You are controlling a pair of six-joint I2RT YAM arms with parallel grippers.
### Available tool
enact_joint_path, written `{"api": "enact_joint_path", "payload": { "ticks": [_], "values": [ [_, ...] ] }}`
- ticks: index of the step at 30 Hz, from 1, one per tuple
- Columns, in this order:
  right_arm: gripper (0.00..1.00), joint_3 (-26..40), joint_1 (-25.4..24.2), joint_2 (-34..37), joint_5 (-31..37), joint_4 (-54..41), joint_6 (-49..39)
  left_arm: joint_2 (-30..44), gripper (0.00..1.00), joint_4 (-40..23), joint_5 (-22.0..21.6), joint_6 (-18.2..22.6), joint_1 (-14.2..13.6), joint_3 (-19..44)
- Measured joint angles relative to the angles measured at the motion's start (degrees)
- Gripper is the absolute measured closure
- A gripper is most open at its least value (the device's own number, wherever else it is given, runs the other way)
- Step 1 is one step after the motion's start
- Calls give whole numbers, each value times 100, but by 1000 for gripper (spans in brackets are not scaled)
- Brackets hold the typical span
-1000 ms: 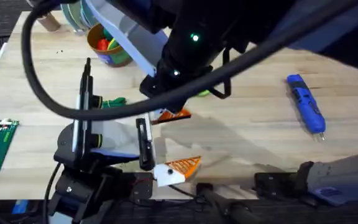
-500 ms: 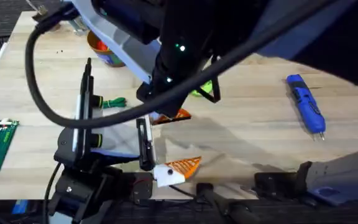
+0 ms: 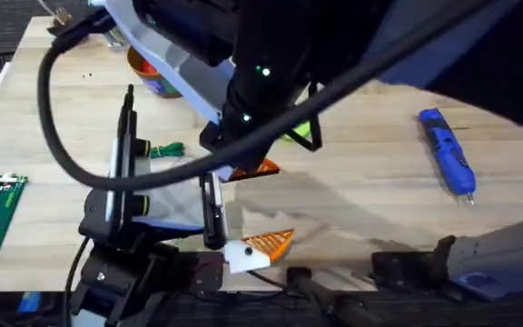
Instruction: Pick up the gripper from the table and insert it into the empty holder that is missing its gripper. Then pick up a screw, insert it into the mounting hole, and use the screwdriver to tighten it. Finally, clean up the table by picking up the vegetable and placing it into the bucket.
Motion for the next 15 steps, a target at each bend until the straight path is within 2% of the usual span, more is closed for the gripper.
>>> {"api": "enact_joint_path", "payload": {
  "ticks": [7,10,12,15],
  "values": [
    [504,4,-135,-2,-66,-5,158,0,8,2,-2,9,0,0],
    [244,53,-283,-2,-44,-16,201,0,8,2,0,15,0,0],
    [120,105,-408,-22,-40,-13,216,0,8,2,0,15,0,0],
    [98,149,-633,-95,-42,-23,230,0,8,2,0,15,0,0]
  ]
}}
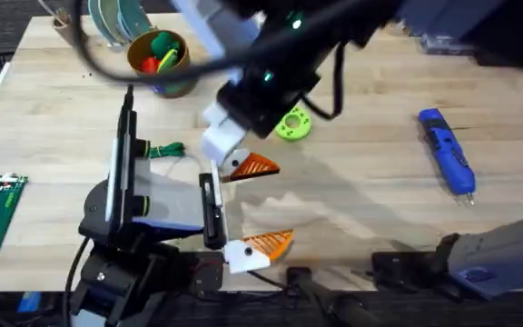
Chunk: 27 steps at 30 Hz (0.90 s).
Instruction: Pick up the gripper from the table and insert it into the empty holder that is missing its gripper. Then pick up a screw, insert it into the mounting hole, and use the screwdriver to tighten it. Finally, clean up the table by picking up the vegetable and placing it into the bucket.
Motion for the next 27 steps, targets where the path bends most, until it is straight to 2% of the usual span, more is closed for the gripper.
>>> {"api": "enact_joint_path", "payload": {
  "ticks": [11,21,22,24,27],
  "values": [
    [94,-25,-1508,-58,2,192,371,0,8,0,0,0,0,0],
    [93,-1005,-2843,-109,-66,145,500,0,18,0,0,-2,0,0],
    [93,-1113,-2974,-156,-67,153,502,0,83,-2,1,-3,0,0],
    [92,-1315,-3217,-291,-68,153,502,0,341,0,2,5,0,0],
    [91,-1635,-3653,-639,-76,162,502,0,844,0,2,18,0,0]
  ]
}}
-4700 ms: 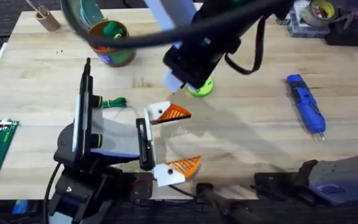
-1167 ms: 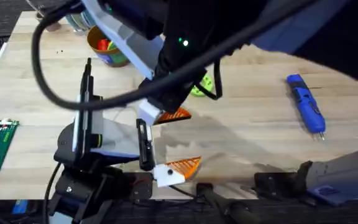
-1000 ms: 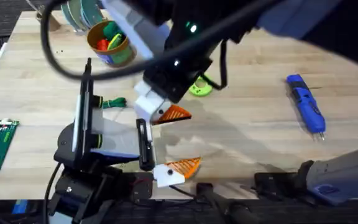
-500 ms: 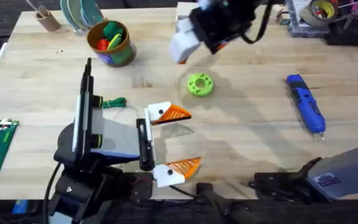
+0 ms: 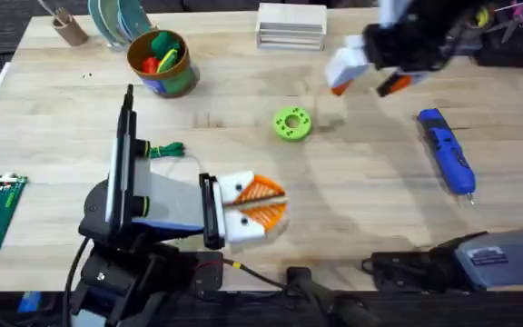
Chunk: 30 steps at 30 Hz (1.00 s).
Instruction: Pick up the gripper from the table and insert it into the empty holder that is missing its gripper. Then pick up a screw, insert it into the mounting hole, and use the screwdriver to tighten it. Finally, clean up the table by picking up the vegetable and placing it into the bucket.
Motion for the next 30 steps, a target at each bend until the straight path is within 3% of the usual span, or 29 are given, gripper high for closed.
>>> {"api": "enact_joint_path", "payload": {
  "ticks": [1,2,11,20,24,30],
  "values": [
    [92,-117,-145,-135,-5,1,0,0,953,0,-2,17,0,0],
    [92,-251,-313,-291,-7,-7,0,0,985,0,0,24,0,0],
    [92,-1302,-2021,-1285,11,-17,-52,0,990,0,0,24,0,0],
    [50,-1489,-3470,-1528,13,237,-185,0,990,0,-2,24,0,0],
    [41,-1489,-3774,-1460,17,289,-581,0,990,0,-1,24,0,0],
    [37,-1513,-3799,-1258,79,374,-1649,0,990,0,-1,24,0,0]
  ]
}}
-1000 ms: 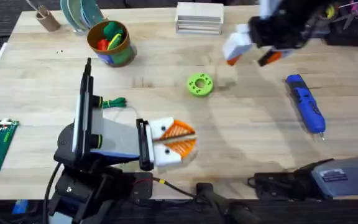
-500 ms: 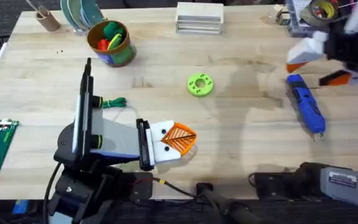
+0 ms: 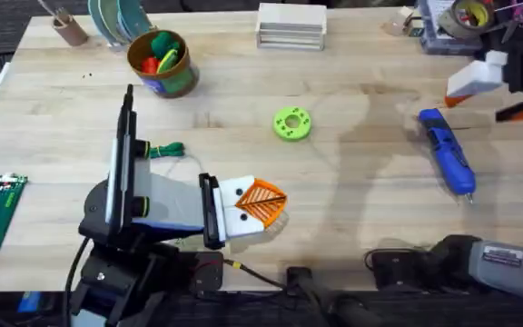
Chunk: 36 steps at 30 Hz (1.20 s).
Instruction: Pick up the gripper from the table and insert it into the empty holder that is missing its gripper. Then pick up a screw, insert it into the mounting hole, and use the screwdriver to tighten it. Finally, clean up the table by picking up the vegetable and placing it into the bucket.
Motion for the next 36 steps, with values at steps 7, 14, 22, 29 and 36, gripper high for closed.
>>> {"api": "enact_joint_path", "payload": {
  "ticks": [7,14,22,29,36],
  "values": [
    [36,-57,3,23,-341,-151,-1626,-1,990,0,-4,0,0,0],
    [35,-445,4,154,-323,323,-2443,0,990,11,-64,0,0,0],
    [36,-511,4,892,-252,354,-2712,0,990,11,-71,0,0,0],
    [35,-544,4,1322,158,449,-3149,0,990,11,-71,0,0,0],
    [32,-544,4,1350,304,778,-3377,0,990,11,-71,0,0,0]
  ]
}}
